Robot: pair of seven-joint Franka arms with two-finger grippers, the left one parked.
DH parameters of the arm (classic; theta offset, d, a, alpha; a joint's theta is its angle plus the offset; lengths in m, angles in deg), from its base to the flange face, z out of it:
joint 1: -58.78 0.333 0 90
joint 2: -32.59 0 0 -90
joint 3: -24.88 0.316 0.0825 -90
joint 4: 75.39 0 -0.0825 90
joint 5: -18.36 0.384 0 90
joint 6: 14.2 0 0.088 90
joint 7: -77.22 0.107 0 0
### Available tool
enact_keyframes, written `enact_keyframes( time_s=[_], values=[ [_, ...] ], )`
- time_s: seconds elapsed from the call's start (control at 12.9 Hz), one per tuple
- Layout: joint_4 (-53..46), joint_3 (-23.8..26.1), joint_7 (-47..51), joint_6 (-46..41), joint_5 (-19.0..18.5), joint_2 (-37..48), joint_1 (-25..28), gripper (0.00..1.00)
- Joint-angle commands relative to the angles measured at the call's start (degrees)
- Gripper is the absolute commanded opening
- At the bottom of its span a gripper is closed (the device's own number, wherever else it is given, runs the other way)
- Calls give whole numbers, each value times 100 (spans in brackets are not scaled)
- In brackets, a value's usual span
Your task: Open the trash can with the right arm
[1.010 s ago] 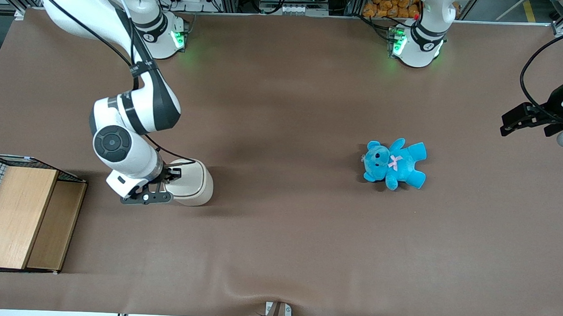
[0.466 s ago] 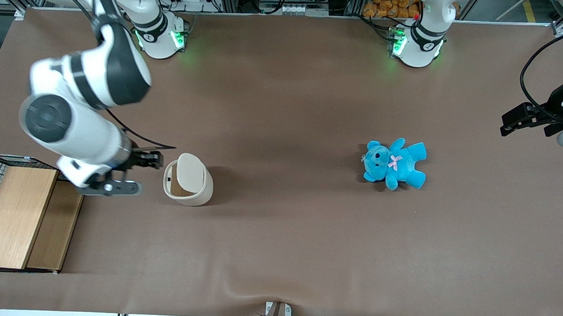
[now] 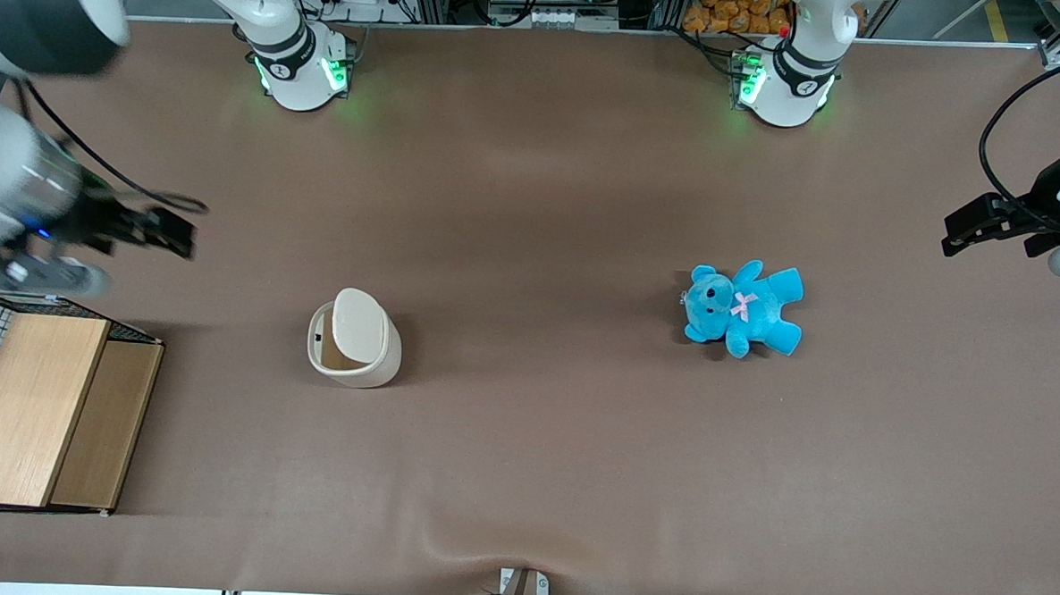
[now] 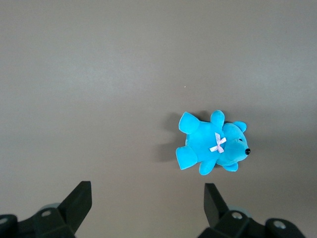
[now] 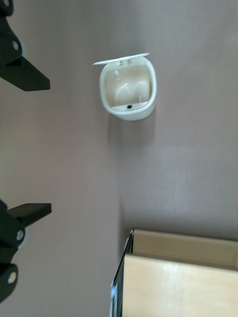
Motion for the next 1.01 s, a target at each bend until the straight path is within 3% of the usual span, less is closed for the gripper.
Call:
enact_keyframes(
  time_s=[0.0, 0.31, 0.47, 0.7, 0.93],
  values=[
    [832, 59, -321, 38, 106, 820, -243, 100],
    [1625, 59, -855, 232, 123, 1438, -462, 100],
    [1810, 51, -954, 329, 324, 1587, -576, 100],
    [2528, 42, -1252, 881, 361, 2122, -647, 100],
    [2681, 33, -1253, 892, 361, 2344, -656, 100]
  ],
)
